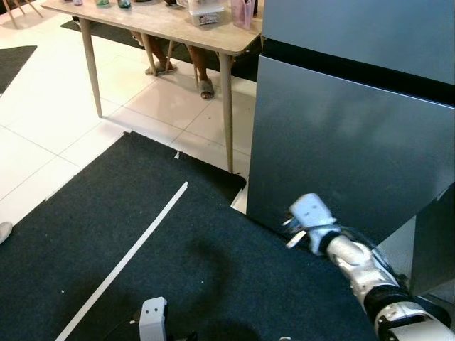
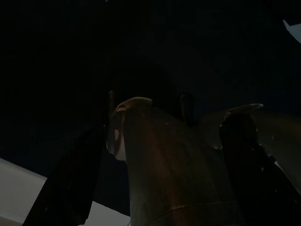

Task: Restocking fridge

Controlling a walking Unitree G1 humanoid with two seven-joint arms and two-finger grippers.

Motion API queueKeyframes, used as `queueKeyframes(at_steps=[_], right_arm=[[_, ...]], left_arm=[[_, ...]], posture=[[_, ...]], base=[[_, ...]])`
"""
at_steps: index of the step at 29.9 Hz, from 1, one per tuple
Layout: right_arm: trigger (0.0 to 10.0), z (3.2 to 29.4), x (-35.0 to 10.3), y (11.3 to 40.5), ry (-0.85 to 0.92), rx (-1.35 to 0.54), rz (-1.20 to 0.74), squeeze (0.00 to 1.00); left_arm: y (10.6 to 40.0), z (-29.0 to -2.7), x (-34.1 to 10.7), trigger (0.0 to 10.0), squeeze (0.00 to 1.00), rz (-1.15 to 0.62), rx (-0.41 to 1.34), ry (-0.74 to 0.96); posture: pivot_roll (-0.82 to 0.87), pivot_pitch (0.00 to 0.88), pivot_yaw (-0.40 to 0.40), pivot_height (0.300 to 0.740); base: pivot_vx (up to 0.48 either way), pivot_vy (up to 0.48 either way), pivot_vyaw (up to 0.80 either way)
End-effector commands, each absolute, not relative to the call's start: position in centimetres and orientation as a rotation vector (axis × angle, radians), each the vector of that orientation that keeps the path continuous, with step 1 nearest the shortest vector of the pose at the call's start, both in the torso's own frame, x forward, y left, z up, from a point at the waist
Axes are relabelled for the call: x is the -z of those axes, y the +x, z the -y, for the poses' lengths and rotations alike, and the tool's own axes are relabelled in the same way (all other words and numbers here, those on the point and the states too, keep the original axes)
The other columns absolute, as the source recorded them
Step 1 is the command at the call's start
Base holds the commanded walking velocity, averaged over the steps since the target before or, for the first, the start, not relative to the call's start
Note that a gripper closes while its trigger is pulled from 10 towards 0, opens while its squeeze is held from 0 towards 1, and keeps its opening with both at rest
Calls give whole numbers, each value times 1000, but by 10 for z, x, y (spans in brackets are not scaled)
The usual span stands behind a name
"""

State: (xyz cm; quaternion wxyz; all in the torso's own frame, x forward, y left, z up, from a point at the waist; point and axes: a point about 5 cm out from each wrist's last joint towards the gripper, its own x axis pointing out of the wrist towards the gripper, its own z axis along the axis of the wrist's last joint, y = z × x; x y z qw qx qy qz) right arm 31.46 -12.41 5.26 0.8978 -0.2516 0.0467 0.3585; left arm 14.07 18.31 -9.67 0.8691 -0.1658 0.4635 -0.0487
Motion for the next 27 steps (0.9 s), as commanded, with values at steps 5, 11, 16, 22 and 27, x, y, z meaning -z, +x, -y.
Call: queueKeyframes(at_steps=[5, 11, 16, 22, 27], right_arm=[[10000, 92, -31, 293, -717, -939, -103, 0], [10000, 82, -30, 289, -955, -935, 23, 0], [10000, 85, -24, 290, -1039, -933, -17, 0], [10000, 84, -20, 286, -1079, -935, 14, 0], [10000, 79, -23, 280, -1042, -949, 93, 0]], left_arm=[[128, -186, 101, 10000, 0, -1013, 94, -347], [128, -190, 101, 10000, 0, -1021, 87, -333], [129, -185, 101, 10000, 0, -1020, 120, -333], [128, -187, 101, 10000, 0, -1023, 101, -326], [123, -185, 103, 10000, 0, -1037, 115, -326]], posture=[[-32, 112, -7, 740], [-33, 113, -6, 740], [-35, 107, -3, 740], [-41, 111, -8, 740], [-48, 119, 2, 740]], base=[[0, 0, 0], [0, 0, 0], [0, 0, 0], [0, 0, 0], [0, 0, 0]])
